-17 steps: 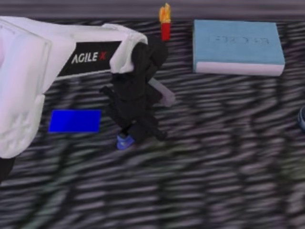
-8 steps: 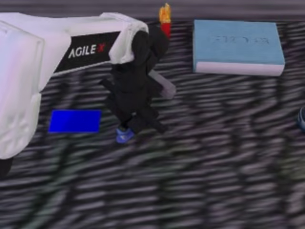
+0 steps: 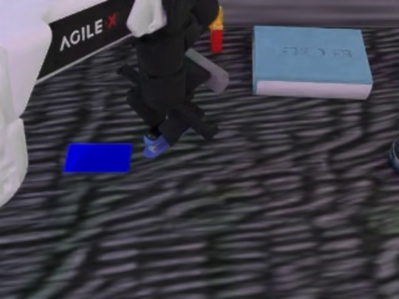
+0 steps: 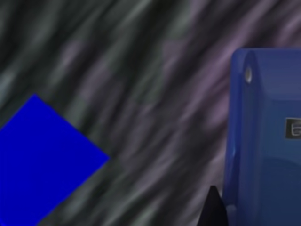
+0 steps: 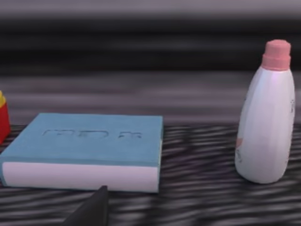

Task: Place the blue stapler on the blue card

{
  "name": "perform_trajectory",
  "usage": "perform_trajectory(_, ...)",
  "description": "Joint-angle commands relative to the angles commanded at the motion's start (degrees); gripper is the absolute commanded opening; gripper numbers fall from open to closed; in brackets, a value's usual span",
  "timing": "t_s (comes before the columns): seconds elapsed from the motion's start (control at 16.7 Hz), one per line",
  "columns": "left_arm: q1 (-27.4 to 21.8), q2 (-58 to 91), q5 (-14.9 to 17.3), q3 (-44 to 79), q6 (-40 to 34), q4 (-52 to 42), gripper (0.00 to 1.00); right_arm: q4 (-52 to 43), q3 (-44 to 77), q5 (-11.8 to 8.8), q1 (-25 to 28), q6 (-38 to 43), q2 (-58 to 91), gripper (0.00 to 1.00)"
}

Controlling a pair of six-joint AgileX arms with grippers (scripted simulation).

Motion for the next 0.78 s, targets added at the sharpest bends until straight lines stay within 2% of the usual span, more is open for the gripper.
perform_trajectory(0.24,-0.3,0.2,0.0,-0.1,0.1,0.1,0.0,0.0,0.0,0.0,0.0,0.0,0.0,1.0)
perform_trajectory(0.42,0.1,0.7,0.0,0.6,-3.5,-0.3,0.0,0.0,0.0,0.0,0.0,0.0,0.0,1.0)
perform_trajectory(0.6,1.4,1.7,0.0,2.2,-12.4,-1.1,0.0,0.0,0.0,0.0,0.0,0.0,0.0,1.0)
perform_trajectory(0.78,3.6,2.5,0.1,3.3,-26.6,-2.0,0.0,0.0,0.0,0.0,0.0,0.0,0.0,1.0)
